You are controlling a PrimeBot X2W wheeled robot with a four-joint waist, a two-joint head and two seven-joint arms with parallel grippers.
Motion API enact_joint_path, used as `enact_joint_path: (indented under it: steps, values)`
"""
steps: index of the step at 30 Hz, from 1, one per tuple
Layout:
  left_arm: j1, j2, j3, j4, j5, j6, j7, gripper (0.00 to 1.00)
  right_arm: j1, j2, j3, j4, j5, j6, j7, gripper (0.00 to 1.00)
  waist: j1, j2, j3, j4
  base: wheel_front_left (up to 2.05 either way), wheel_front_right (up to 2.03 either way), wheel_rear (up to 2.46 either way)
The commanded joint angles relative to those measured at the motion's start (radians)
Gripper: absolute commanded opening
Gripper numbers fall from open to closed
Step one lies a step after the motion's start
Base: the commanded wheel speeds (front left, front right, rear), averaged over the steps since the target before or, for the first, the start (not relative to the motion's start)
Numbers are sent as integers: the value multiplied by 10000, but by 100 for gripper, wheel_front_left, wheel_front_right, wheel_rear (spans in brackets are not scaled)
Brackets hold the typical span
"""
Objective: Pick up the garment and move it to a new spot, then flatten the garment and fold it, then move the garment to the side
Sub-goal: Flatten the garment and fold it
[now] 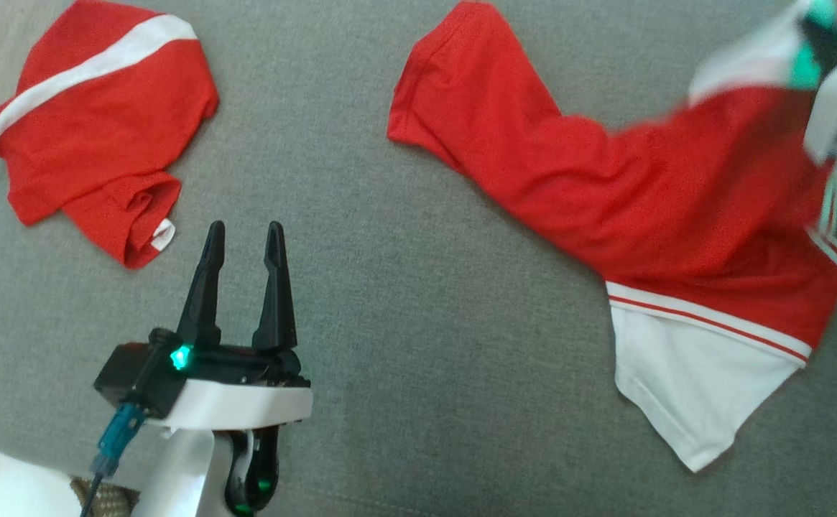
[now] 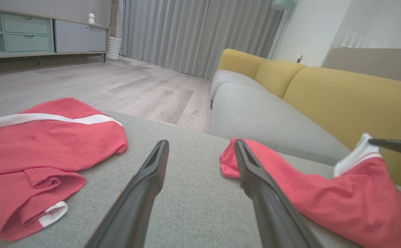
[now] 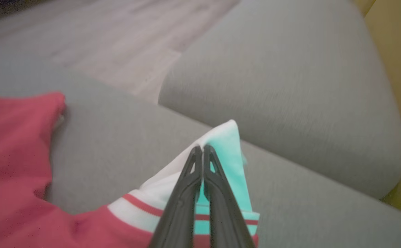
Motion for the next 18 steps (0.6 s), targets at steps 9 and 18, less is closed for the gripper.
enact_joint_path:
  steps: [9,18]
  values:
    - [-58,240,433,-505,21,149,-103,100,-1081,476,-1615,-507,-1521,65,-3158,0,-1,0,-584,-427,0,0,0]
    - [34,282,314,-657,3,199,-19,100,-908,835,-2644,-698,-2570,65,-3790,0,-1,0,-656,-491,0,0,0]
